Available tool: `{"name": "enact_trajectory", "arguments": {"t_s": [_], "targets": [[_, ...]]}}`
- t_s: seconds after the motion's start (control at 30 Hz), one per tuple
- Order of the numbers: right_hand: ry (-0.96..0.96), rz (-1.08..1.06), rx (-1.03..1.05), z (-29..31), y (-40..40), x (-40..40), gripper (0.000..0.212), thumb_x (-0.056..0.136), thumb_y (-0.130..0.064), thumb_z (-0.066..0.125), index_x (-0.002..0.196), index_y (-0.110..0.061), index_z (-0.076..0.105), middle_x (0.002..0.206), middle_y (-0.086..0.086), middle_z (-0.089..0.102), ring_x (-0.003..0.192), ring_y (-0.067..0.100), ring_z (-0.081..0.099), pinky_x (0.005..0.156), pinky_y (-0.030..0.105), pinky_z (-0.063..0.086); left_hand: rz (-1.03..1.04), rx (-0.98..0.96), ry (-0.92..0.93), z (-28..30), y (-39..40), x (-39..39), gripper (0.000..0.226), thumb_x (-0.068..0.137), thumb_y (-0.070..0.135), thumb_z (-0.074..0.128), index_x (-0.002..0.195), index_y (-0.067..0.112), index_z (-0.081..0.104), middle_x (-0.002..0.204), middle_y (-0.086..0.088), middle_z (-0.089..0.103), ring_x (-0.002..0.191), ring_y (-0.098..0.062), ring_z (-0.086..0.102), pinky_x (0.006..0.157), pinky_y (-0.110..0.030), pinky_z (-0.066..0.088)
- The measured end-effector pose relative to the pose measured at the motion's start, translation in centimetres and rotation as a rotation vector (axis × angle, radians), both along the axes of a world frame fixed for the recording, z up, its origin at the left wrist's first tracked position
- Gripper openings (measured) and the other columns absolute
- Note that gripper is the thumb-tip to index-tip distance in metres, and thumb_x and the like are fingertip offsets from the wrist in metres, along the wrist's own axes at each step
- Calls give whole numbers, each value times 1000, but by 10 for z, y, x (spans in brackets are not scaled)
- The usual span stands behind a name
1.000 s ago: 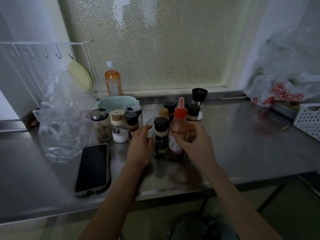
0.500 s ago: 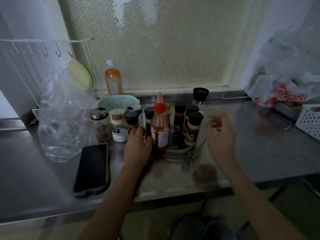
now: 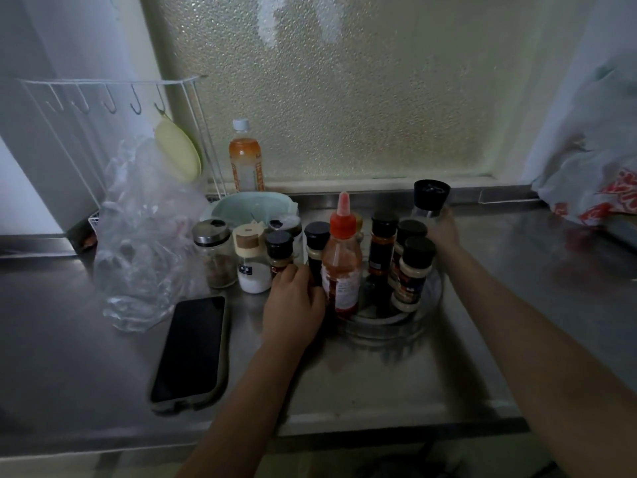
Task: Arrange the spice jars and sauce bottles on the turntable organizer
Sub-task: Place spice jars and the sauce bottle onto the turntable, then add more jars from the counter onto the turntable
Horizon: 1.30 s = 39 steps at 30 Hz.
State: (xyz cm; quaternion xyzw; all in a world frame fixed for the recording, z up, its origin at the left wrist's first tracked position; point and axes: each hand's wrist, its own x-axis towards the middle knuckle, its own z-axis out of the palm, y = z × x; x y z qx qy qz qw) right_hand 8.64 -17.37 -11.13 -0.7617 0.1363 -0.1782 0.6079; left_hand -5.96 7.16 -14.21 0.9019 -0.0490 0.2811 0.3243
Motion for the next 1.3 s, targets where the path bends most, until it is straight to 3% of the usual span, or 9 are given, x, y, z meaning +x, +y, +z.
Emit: {"name": "enact_trajectory", "arguments": {"t_s": [0.03,0.1,0.4,0.57,0.8,0.9,1.07,1.2,1.3], "targets": [[7,1,0,-3,-1,2,3,91,-12,51,93,-12,48,82,1,47,78,22,44,76,33,31,-1,3,-12,0,0,0,17,80,6,55,72,14,43,78,-4,44,74,-17,37,61,-28,24],[5,-24,-66,-6,-1,-3,11,88,-17,54,83,-18,44,77,2,46,79,23,42,74,32,30,2,7,-19,1,0,1,20,80,6,55,72,16,40,77,0,41,74,-16,37,60,-27,21],[-227,-285,-114,15,-19,-143,46,71,-33,77,107,-12,58,100,2,63,90,13,58,76,24,44,-5,18,3,3,-2,-2,8,80,6,55,75,3,51,82,-15,55,79,-29,49,63,-31,30],[-351,-162,-5,40,13,-226,33,67,-40,80,93,-38,59,84,-28,61,73,-22,56,54,-4,38,0,16,-2,4,-2,-4,10,82,7,53,77,-1,52,86,-19,57,84,-33,51,64,-32,31],[-251,50,-263,17,75,-201,58,63,-31,84,115,-19,60,99,-12,62,79,-16,57,65,0,41,8,21,34,3,-1,-12,13,85,15,51,83,2,54,91,-16,56,87,-32,52,62,-31,29],[-207,42,-383,3,79,-186,60,62,-36,83,114,-16,60,111,3,67,98,14,62,78,23,47,10,14,34,3,0,-11,15,86,15,52,84,1,55,92,-17,56,88,-34,52,62,-31,29],[-237,91,-475,-2,79,-178,48,66,-30,81,106,-12,62,103,5,69,92,15,62,76,23,43,17,-14,13,1,0,-7,12,85,15,53,86,3,53,94,-17,58,88,-34,54,60,-32,30],[-362,76,-426,-9,61,-189,31,81,-26,71,109,-22,58,93,-14,59,81,-9,57,68,2,41,123,-162,-55,4,3,-9,18,82,14,58,93,10,44,94,-12,55,85,-30,55,59,-31,34],[-407,-51,-496,-24,33,-202,13,90,-24,58,103,-23,58,91,-7,57,83,10,56,71,26,50,267,-277,-136,7,7,-7,34,79,17,66,100,1,43,104,-20,50,91,-38,55,57,-35,39]]}}
